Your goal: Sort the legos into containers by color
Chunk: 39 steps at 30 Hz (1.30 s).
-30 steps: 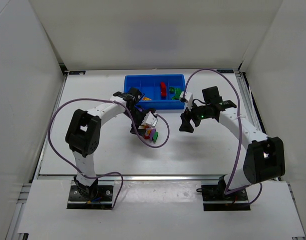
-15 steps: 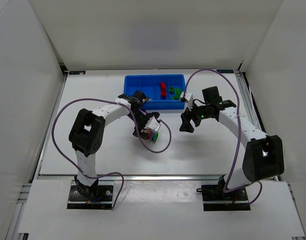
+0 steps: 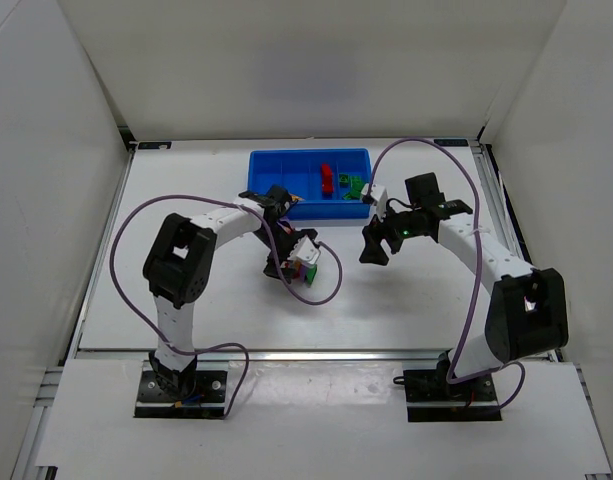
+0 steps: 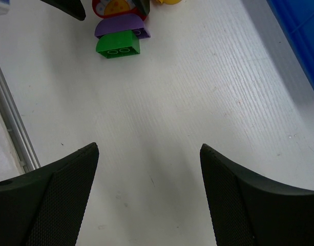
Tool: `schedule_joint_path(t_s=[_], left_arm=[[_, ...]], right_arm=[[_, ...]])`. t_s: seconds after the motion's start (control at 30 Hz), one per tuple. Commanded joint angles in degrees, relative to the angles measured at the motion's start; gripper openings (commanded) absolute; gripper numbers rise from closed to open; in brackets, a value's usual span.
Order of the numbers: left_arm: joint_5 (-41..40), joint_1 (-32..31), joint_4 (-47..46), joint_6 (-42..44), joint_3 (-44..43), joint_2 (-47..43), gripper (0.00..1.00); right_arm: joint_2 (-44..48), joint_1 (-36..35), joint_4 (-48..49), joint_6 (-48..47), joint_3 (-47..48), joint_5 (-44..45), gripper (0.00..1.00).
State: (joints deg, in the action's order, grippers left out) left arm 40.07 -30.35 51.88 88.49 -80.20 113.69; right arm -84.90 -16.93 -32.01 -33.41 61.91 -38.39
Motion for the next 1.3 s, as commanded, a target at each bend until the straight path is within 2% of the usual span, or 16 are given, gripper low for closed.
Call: schedule_joint_path(t_s=[0.0, 0.2, 0.3, 0.43, 0.63, 0.77, 0.97, 1.1, 1.27], left_arm=[[0.09, 0.38, 0.07, 0.28, -1.18, 0.65, 0.99], [-0.26, 1.08, 0.07, -1.03, -3.11, 1.97, 0.97], [-0.87, 1.52, 0.07, -1.91, -3.29, 2.33, 0.88], [-1.23, 1.78, 0.07, -3.31, -3.12, 1.89, 0.65], [-0.09, 1.61, -0.72, -8.05, -2.68, -0.74, 0.49], [2.81, 1.35, -4.23, -13.67, -0.31, -7.84, 0.46], [-0.07, -1.29, -19.78, -28.08, 7.34, -19.80, 0.46], [-3.86, -3.57, -23.66, -30.91, 9.88, -23.15, 0.46], [-6.85, -5.86, -25.95, -30.92, 10.68, -24.48, 0.46]], right_arm=[[-0.70, 0.32, 0.63, 0.18, 0.05, -1.69, 0.83], [-1.67, 0.32, 0.63, 0.36, 0.58, -1.69, 0.83], [-2.11, 0.32, 0.11, 0.19, 1.28, -1.95, 0.82], [-2.55, 0.32, -0.33, -0.17, 1.81, -2.12, 0.82], [-2.46, 0.49, 0.98, 3.69, 2.25, -1.07, 0.82], [-2.29, 2.16, 2.39, 11.68, 2.08, -5.53, 0.82], [-3.42, 2.16, 5.19, 23.02, 2.51, -15.29, 0.82], [-8.42, 1.55, 6.61, 30.14, 6.45, -22.94, 0.81], [-10.81, -0.73, 8.54, 36.13, 11.03, -27.08, 0.81]])
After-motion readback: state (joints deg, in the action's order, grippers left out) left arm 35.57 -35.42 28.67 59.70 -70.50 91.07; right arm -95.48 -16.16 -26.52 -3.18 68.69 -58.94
